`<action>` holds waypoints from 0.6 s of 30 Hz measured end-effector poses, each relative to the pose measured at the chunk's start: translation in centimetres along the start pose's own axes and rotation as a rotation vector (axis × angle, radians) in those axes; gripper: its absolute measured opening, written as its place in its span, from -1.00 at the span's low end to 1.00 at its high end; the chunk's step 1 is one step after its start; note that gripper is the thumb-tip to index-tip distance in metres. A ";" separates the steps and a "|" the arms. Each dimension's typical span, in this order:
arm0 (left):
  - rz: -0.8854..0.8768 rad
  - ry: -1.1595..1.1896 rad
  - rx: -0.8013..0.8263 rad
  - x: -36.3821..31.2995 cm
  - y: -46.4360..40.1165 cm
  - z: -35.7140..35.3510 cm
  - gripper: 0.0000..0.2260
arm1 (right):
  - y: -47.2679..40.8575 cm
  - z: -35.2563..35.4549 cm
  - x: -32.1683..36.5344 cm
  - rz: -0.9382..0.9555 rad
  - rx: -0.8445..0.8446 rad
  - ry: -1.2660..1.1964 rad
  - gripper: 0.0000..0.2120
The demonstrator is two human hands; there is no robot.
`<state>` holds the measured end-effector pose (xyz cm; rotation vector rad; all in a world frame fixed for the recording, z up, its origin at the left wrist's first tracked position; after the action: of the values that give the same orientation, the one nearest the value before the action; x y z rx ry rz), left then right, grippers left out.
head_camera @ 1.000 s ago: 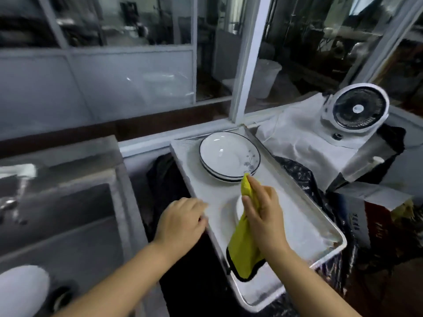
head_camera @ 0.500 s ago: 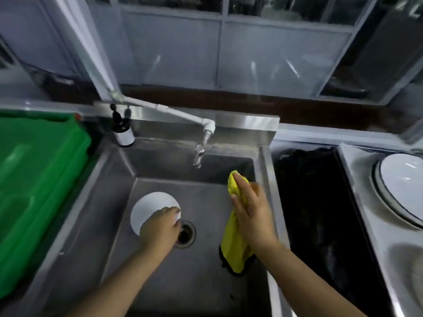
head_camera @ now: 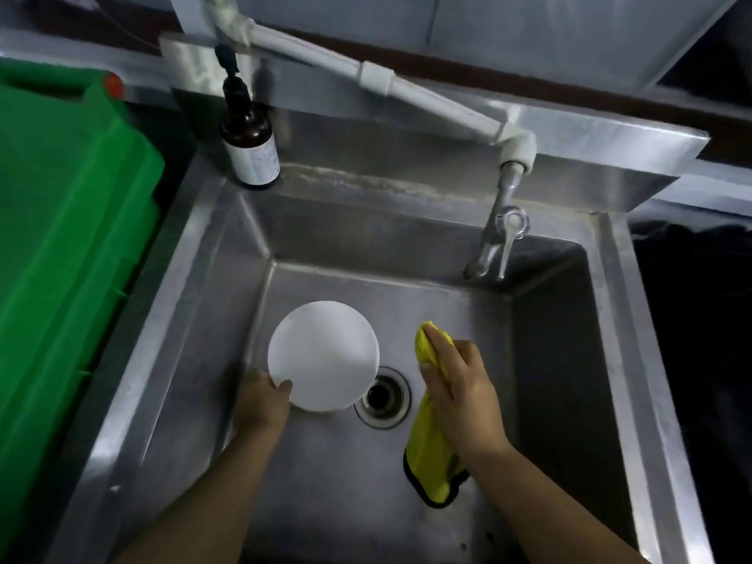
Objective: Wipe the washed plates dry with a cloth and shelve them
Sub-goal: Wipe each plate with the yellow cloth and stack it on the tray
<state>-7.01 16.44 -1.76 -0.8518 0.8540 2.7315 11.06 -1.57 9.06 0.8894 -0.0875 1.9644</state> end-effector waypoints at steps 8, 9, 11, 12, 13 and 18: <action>0.115 0.187 0.015 2.1 -2.7 -1.4 -0.70 | -2.0 -2.4 -0.4 -0.052 0.012 0.031 -0.55; 0.126 0.190 0.022 2.2 -2.8 -1.4 -0.70 | -2.1 -2.5 -0.4 -0.058 0.013 0.037 -0.55; 0.143 0.234 0.015 2.2 -2.7 -1.4 -0.69 | -2.2 -2.5 -0.4 -0.061 0.015 0.042 -0.56; 0.155 0.280 0.001 1.8 -2.6 -1.3 -0.70 | -2.2 -2.4 -0.3 -0.061 0.015 0.041 -0.56; 0.166 0.334 -0.021 1.5 -2.4 -1.3 -0.71 | -2.2 -2.4 -0.2 -0.063 0.016 0.040 -0.56; 0.293 0.661 -0.043 -0.3 -1.9 -1.1 -0.60 | -2.2 -1.7 0.3 -0.067 0.019 0.060 -0.56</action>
<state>-5.64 17.40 -3.27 -1.8250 1.0955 2.7219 11.75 0.55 7.34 0.8340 -0.0045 1.9311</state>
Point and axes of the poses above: each hand's wrist, its own y-axis away from the middle knuckle, its own z-axis out of the back of the hand, x = y × z, the point moved 1 cm from there along -y, towards the middle knuckle, and after that the axes turned 13 degrees about -z, right-handed, at the moved point
